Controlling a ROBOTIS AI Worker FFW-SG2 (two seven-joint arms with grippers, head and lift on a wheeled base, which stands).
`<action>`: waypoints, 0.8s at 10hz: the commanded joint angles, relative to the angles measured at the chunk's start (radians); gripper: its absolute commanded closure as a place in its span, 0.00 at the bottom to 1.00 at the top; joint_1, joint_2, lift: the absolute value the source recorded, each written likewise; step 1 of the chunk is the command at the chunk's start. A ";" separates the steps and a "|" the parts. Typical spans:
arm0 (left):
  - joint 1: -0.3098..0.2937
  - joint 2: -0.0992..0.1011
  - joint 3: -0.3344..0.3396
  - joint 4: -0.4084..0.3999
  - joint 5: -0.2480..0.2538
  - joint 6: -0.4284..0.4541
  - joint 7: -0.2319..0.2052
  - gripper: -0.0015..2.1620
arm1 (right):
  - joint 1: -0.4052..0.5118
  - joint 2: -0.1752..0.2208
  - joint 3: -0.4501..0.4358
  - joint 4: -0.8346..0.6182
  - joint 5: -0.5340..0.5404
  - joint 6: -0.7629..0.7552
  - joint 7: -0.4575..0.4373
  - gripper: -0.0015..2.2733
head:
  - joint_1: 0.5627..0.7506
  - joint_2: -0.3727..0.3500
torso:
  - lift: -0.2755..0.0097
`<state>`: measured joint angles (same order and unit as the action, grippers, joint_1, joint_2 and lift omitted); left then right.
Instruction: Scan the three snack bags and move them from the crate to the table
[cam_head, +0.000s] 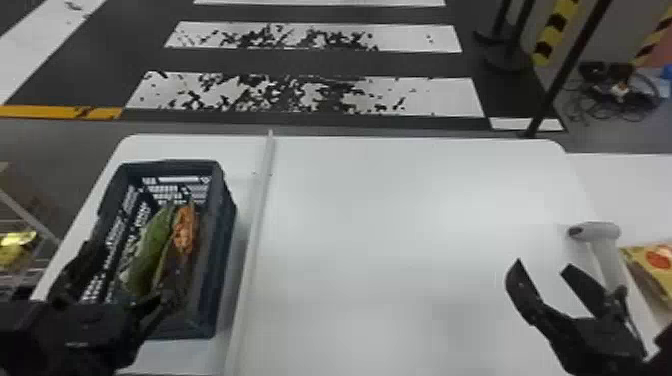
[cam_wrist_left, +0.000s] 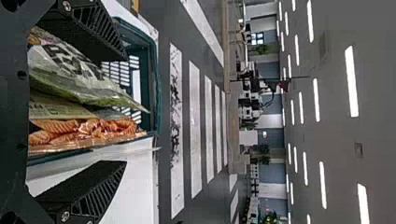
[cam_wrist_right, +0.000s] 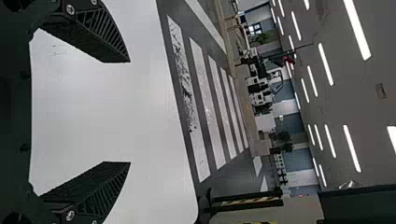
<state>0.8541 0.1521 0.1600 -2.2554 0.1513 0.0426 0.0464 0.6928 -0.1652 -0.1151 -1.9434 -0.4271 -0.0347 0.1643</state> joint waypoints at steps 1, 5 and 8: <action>0.011 -0.002 0.021 0.023 -0.004 -0.013 0.004 0.05 | -0.004 0.000 0.000 0.009 -0.004 -0.006 0.000 0.05 | 0.70 0.58 | 0.75; -0.004 -0.009 0.047 0.086 -0.010 -0.046 0.021 0.07 | -0.006 0.000 -0.003 0.015 -0.013 -0.003 0.008 0.05 | 0.70 0.66 | 0.75; -0.033 -0.009 0.047 0.132 -0.006 -0.040 0.009 0.12 | 0.002 0.000 -0.015 0.014 -0.035 -0.009 0.032 0.05 | 0.70 0.67 | 0.75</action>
<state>0.8258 0.1426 0.2071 -2.1325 0.1434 0.0010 0.0548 0.6929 -0.1657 -0.1300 -1.9284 -0.4593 -0.0412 0.1964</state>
